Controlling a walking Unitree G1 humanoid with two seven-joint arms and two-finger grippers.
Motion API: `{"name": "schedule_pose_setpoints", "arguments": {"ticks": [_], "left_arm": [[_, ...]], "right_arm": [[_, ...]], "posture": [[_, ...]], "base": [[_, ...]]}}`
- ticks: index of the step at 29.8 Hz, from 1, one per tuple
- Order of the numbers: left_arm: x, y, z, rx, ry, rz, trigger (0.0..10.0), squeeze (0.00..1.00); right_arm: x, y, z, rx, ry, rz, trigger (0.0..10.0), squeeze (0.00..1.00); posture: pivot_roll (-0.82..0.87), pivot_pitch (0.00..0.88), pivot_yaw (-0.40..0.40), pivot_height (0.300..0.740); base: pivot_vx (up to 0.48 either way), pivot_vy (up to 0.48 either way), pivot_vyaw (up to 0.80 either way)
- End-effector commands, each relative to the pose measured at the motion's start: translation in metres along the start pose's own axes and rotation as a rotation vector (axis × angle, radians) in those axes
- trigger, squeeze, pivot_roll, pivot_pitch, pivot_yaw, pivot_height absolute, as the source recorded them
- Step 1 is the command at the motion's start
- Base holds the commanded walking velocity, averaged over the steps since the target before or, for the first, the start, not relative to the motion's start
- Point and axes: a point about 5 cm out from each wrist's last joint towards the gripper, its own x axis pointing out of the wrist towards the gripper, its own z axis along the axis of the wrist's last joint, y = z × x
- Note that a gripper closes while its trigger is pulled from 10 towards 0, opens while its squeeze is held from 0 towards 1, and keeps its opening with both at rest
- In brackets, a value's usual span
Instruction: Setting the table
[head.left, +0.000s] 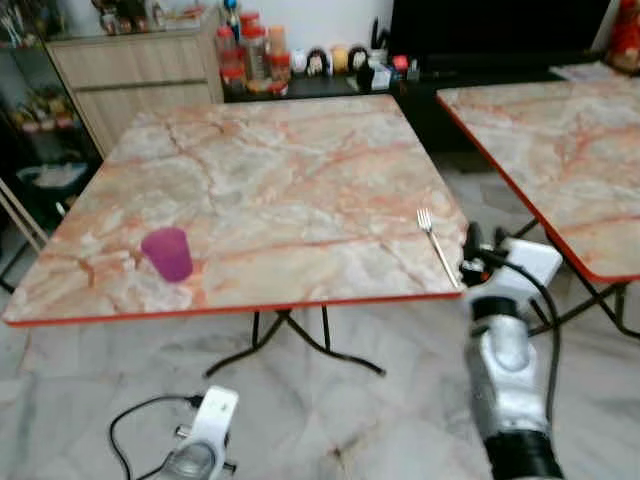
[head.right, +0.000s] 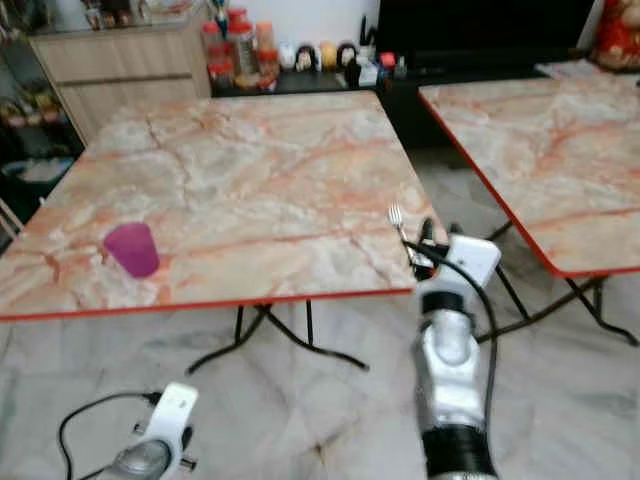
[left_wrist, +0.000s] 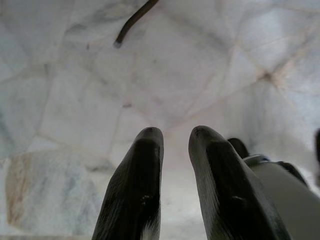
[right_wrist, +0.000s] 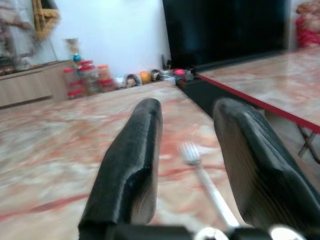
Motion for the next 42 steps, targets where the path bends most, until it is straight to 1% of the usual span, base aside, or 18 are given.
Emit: {"name": "schedule_pose_setpoints", "arguments": {"ticks": [1, 4, 8, 13, 16, 21, 26, 30, 32, 38, 40, 42], "left_arm": [[0.000, -0.004, -0.001, -0.006, 0.009, -0.013, 10.0, 0.00], [0.000, -0.005, -0.001, 0.000, 0.005, -0.012, 10.0, 0.00], [0.000, -0.005, -0.001, 0.001, 0.005, -0.012, 10.0, 0.00], [0.000, -0.005, -0.001, 0.001, 0.006, -0.012, 10.0, 0.00], [0.000, -0.005, -0.001, 0.001, 0.007, -0.012, 10.0, 0.00], [0.000, -0.005, -0.002, 0.003, 0.009, -0.012, 10.0, 0.00], [0.000, -0.005, -0.001, 0.005, 0.007, -0.014, 10.0, 0.00], [0.000, -0.006, 0.000, 0.007, 0.004, -0.017, 10.0, 0.00], [0.000, -0.007, 0.000, 0.008, 0.004, -0.018, 10.0, 0.00], [0.000, -0.008, -0.001, 0.005, 0.007, -0.021, 10.0, 0.00], [0.000, -0.009, -0.003, 0.002, 0.011, -0.022, 10.0, 0.00], [0.000, -0.010, -0.003, 0.001, 0.012, -0.023, 10.0, 0.00]], "right_arm": [[0.002, -0.005, 0.002, -0.008, 0.000, -0.014, 10.0, 0.00], [0.002, -0.006, 0.003, -0.031, -0.002, -0.010, 10.0, 0.00], [0.003, -0.006, 0.003, -0.035, -0.005, -0.007, 10.0, 0.00], [0.003, -0.006, 0.004, -0.034, -0.008, -0.006, 10.0, 0.00], [0.003, -0.005, 0.003, -0.020, -0.005, -0.007, 10.0, 0.00], [0.003, -0.005, 0.003, -0.040, -0.004, -0.002, 10.0, 0.00], [0.003, -0.005, 0.003, -0.043, -0.007, 0.002, 10.0, 0.00], [0.003, -0.006, 0.003, -0.039, -0.006, 0.001, 10.0, 0.00], [0.002, -0.006, 0.003, -0.051, -0.006, 0.008, 10.0, 0.00], [-0.001, -0.009, 0.001, -0.055, 0.006, 0.000, 10.0, 0.00], [-0.007, -0.014, -0.003, -0.056, 0.024, -0.009, 10.0, 0.00], [-0.009, -0.015, -0.004, -0.057, 0.029, -0.011, 10.0, 0.00]], "posture": [[-0.02, 0.000, 0.037, 0.728], [-0.02, 0.000, 0.035, 0.728], [-0.02, 0.000, 0.033, 0.728], [-0.02, 0.000, 0.032, 0.728], [-0.02, 0.000, 0.031, 0.728], [-0.02, 0.000, 0.034, 0.728], [-0.02, 0.000, 0.032, 0.728], [-0.03, 0.000, 0.029, 0.728], [-0.03, 0.000, 0.029, 0.728], [-0.03, 0.000, 0.026, 0.728], [-0.03, 0.000, 0.026, 0.728], [-0.04, 0.000, 0.026, 0.728]], "base": [[0.000, 0.000, 0.00], [0.198, 0.000, 0.00], [0.298, 0.000, 0.00], [0.302, 0.000, 0.43], [0.304, 0.000, 0.00], [0.303, 0.000, 0.00], [0.304, 0.000, 0.30], [0.303, 0.000, 0.00], [0.296, 0.000, 0.00], [0.289, 0.000, -0.14], [0.283, 0.000, 0.00], [0.285, 0.000, 0.00]]}}
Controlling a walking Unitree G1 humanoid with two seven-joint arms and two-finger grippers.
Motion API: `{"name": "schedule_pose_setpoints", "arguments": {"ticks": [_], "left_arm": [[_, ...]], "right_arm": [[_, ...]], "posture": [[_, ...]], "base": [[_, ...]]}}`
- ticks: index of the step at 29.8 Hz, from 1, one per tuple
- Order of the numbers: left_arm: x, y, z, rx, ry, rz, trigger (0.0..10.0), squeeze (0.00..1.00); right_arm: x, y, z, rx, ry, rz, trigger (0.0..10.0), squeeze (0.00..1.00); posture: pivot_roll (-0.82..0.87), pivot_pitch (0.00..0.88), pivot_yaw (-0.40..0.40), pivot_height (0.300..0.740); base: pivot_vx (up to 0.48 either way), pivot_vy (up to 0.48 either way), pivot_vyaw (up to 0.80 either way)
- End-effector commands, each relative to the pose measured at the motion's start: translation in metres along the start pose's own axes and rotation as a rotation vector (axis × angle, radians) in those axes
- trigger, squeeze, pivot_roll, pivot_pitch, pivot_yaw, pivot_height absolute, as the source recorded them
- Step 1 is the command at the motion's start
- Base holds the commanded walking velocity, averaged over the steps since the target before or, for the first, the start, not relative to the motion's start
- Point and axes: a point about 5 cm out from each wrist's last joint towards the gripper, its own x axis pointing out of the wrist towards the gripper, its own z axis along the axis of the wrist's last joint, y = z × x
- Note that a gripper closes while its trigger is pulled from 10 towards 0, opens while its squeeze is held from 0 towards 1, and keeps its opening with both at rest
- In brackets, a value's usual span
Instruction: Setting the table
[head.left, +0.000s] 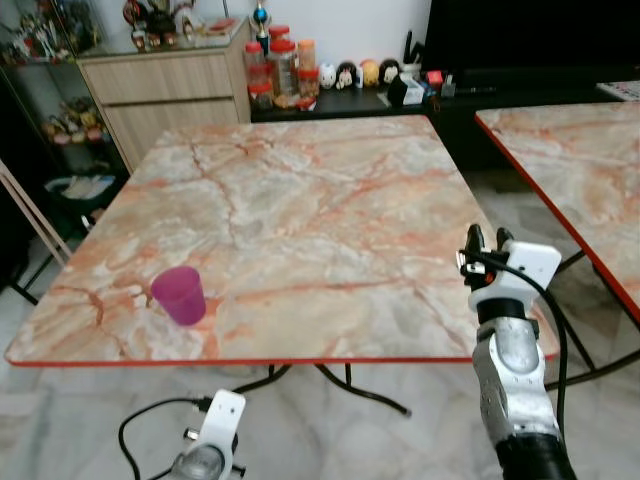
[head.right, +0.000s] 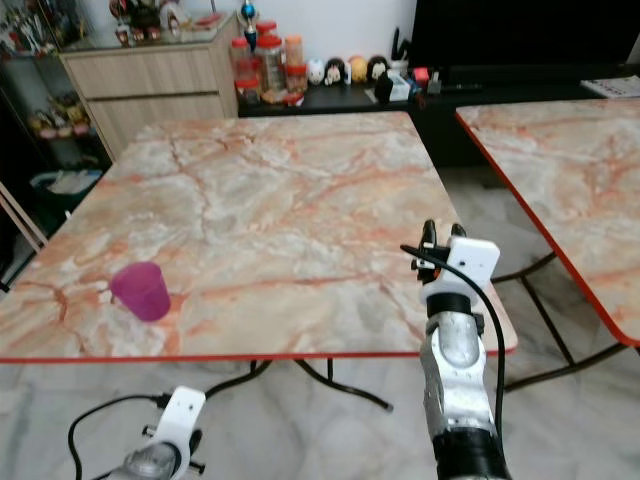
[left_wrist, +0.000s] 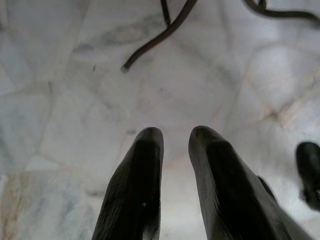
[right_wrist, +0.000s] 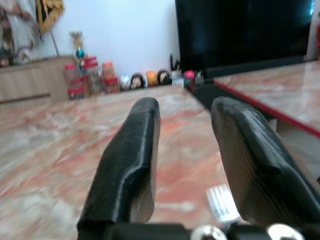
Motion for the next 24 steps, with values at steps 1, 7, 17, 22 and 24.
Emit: {"name": "schedule_pose_setpoints", "arguments": {"ticks": [1, 7, 17, 22, 24], "left_arm": [[0.000, 0.000, -0.003, 0.003, 0.012, 0.000, 10.0, 0.00], [0.000, -0.001, -0.002, 0.003, 0.010, -0.002, 10.0, 0.00], [-0.001, 0.000, -0.006, 0.015, 0.015, -0.003, 10.0, 0.00], [-0.001, -0.001, -0.006, 0.012, 0.019, -0.001, 10.0, 0.00], [-0.001, -0.001, -0.006, 0.009, 0.019, -0.001, 10.0, 0.00]], "right_arm": [[-0.003, -0.005, -0.001, -0.003, 0.014, -0.007, 10.0, 0.00], [-0.009, -0.010, -0.004, -0.014, 0.030, -0.018, 10.0, 0.00], [-0.014, -0.010, -0.007, -0.019, 0.056, -0.011, 10.0, 0.00], [-0.016, -0.014, -0.019, -0.055, 0.136, -0.013, 10.0, 0.00], [-0.018, -0.019, -0.023, -0.086, 0.167, -0.027, 10.0, 0.00]], "posture": [[-0.04, 0.000, 0.026, 0.728], [-0.04, 0.000, 0.029, 0.728], [-0.04, 0.000, 0.029, 0.728], [-0.04, 0.000, 0.023, 0.728], [-0.04, 0.000, 0.021, 0.728]], "base": [[0.285, 0.000, 0.00], [0.280, 0.000, 0.00], [0.025, 0.000, 0.00], [0.000, 0.000, 0.00], [0.000, 0.000, 0.00]]}}
